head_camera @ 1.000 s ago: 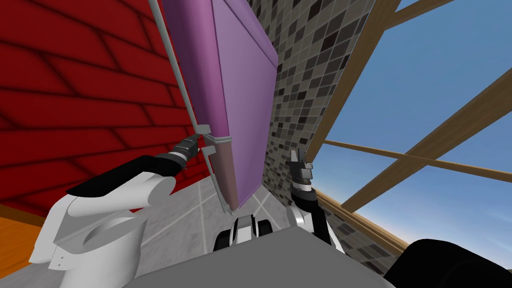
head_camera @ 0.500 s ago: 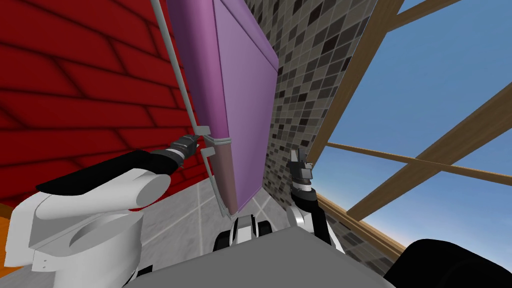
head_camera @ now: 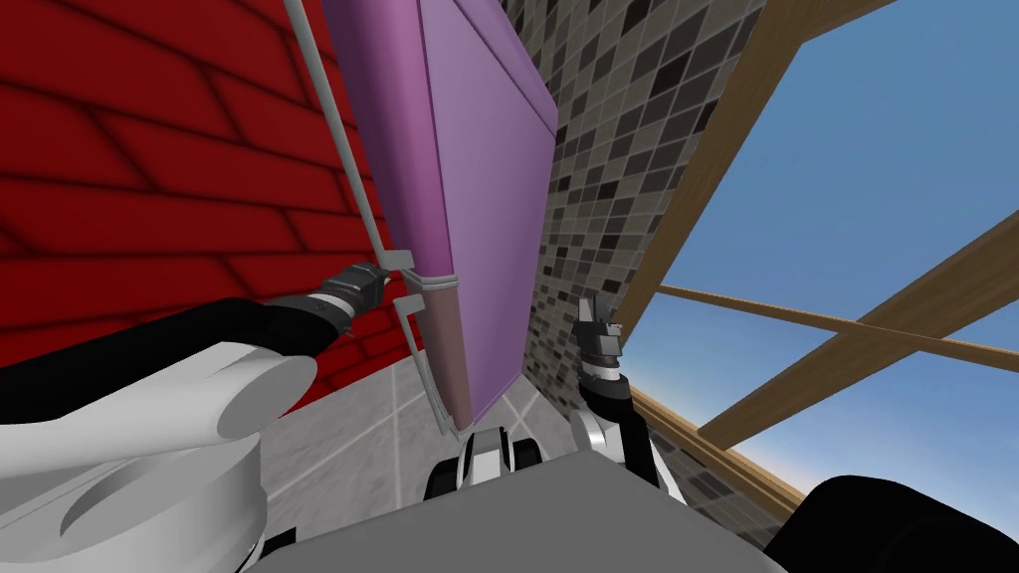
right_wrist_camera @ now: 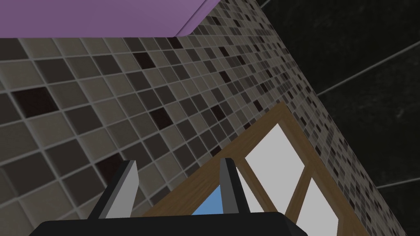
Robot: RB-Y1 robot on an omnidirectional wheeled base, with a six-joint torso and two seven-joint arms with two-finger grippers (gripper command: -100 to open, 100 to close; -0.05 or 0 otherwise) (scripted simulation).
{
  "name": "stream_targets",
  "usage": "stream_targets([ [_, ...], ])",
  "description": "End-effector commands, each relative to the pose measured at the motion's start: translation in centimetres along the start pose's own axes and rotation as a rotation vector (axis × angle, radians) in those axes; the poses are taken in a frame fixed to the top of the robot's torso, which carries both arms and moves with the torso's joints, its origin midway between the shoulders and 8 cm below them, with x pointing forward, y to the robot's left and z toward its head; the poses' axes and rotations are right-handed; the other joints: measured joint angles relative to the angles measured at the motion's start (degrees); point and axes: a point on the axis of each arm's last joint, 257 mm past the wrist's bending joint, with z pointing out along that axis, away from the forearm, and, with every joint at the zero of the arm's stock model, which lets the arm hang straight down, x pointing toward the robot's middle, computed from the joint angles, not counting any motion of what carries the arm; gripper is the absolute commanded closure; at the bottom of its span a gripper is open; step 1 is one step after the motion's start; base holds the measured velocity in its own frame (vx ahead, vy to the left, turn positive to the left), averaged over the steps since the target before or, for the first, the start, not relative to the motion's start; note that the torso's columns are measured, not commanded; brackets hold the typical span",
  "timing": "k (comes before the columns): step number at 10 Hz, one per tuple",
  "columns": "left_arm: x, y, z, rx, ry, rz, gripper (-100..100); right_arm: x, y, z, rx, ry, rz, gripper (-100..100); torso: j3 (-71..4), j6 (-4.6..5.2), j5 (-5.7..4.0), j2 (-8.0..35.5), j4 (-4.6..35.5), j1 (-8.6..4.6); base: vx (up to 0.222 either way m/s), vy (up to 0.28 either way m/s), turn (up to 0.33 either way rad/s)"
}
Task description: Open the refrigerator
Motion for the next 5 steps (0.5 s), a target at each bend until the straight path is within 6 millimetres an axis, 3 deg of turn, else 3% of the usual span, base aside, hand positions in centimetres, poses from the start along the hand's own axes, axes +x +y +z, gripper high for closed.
stream_targets([
  [1, 0.1, 0.4, -0.1, -0.017, 0.007, -0.004, -100, 0.0, 0.0, 0.0, 0.0, 0.0, 0.0, 0, -0.08, -0.04, -0.05, -0.12, 0.07, 0.0, 0.008, -0.004, 0.044],
  [2, -0.5, -0.6, -0.2, -0.003, -0.007, -0.008, 100, 0.0, 0.0, 0.0, 0.0, 0.0, 0.0, 0, -0.06, -0.01, -0.01, -0.07, 0.0, -0.01, 0.055, 0.017, -0.025],
  [4, -0.1, -0.2, -0.3, -0.003, 0.0, -0.004, 100, 0.0, 0.0, 0.0, 0.0, 0.0, 0.0, 0, -0.05, -0.09, 0.34, -0.23, -0.44, 0.32, -0.023, 0.004, -0.001],
  [5, 0.0, 0.9, 0.5, -0.03, 0.005, -0.007, -100, 0.0, 0.0, 0.0, 0.0, 0.0, 0.0, 0, 0.14, -0.17, 0.38, -0.07, -0.44, 0.29, -0.02, 0.001, 0.011],
])
